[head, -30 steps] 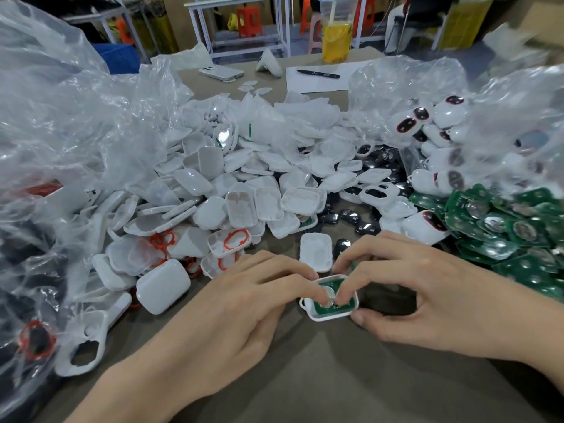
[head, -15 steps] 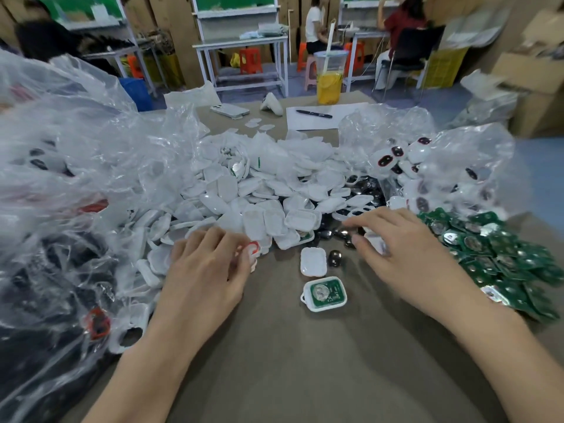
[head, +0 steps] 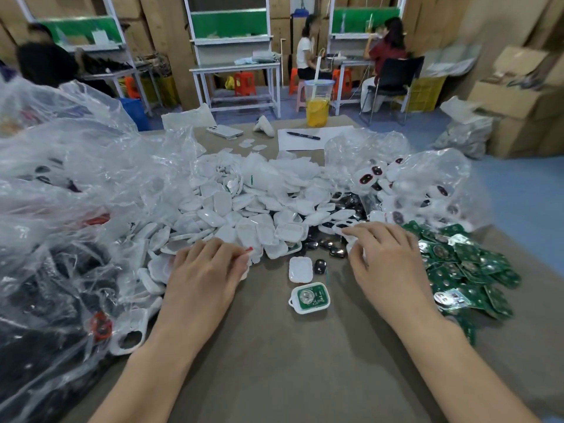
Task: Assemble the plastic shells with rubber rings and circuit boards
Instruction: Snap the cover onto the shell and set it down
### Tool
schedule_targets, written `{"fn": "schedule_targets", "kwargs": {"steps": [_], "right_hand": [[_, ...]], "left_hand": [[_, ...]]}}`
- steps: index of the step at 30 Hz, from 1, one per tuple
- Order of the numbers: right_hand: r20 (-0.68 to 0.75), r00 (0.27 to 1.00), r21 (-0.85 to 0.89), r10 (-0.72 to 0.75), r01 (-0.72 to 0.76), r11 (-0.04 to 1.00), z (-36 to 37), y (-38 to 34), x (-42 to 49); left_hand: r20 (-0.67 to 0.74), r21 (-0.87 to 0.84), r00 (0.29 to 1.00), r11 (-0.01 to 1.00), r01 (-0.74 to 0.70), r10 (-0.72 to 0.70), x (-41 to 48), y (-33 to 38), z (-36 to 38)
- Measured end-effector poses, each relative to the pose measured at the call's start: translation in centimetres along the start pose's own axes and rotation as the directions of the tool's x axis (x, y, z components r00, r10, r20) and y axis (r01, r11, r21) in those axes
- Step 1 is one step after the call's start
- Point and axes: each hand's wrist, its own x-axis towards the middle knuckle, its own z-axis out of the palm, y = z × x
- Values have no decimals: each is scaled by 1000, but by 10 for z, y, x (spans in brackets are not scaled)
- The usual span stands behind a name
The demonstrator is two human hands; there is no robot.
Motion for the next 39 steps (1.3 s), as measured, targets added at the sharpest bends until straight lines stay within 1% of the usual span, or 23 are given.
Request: {"fn": "schedule_targets", "kwargs": {"steps": [2,3,4,5,6,8,10,11,13,15,16,19,22,25,28,31,33,35,37,39], "right_hand": [[-53,998,24,-17,19,1000,0,-2,1],[-83,996,62,-27,32,998,-1,-3,2],[-111,993,131,-35,49,990,-2,-5,3],[-126,992,238,-27,56,970,-3,-7,5],[-116,993,376,3,41,926,-5,-10,7],[-5,997,645,73,-53,762,-9,-17,13],[125,989,814,77,-146,562,-10,-23,25],[178,983,860,47,-179,477,-9,-26,32],[272,961,903,-44,-239,357,-5,-35,47],[328,940,916,-94,-292,276,4,-43,55],[343,934,915,-97,-309,259,9,-45,56],[366,927,898,-84,-328,294,23,-41,55],[383,920,904,-85,-354,239,27,-36,54],[400,915,891,-51,-375,256,28,-34,56],[429,903,878,-13,-414,239,27,-30,60],[405,914,880,19,-395,266,28,-24,63],[379,925,874,35,-371,313,28,-22,63],[350,935,853,50,-341,395,28,-20,62],[319,946,821,48,-302,485,29,-20,60],[283,959,778,26,-246,578,29,-20,59]], "left_hand": [[-47,-75,999,997,24,-28,0,-2,1],[-56,-139,997,989,54,-62,0,-3,1],[-64,-212,992,973,89,-104,1,-4,0],[-78,-280,987,953,114,-141,2,-5,0],[-103,-330,982,937,118,-161,4,-5,-1],[-166,-377,972,922,91,-164,9,-2,-2],[-178,-456,965,885,90,-190,20,5,-3],[-158,-529,965,843,97,-210,28,11,-3],[-89,-643,971,758,113,-221,43,25,0],[-52,-687,983,721,93,-176,52,36,8],[-29,-712,985,695,97,-168,54,40,12],[41,-776,977,609,163,-208,51,41,24],[86,-777,972,596,204,-220,46,37,31],[157,-778,966,576,250,-207,47,34,33],[166,-807,955,524,274,-244,51,33,32],[169,-856,944,433,283,-283,53,32,28],[192,-883,936,365,296,-294,54,31,26],[217,-896,931,319,310,-295,54,31,24],[237,-903,926,286,322,-293,54,30,24],[251,-903,926,276,328,-281,55,29,25]]}}
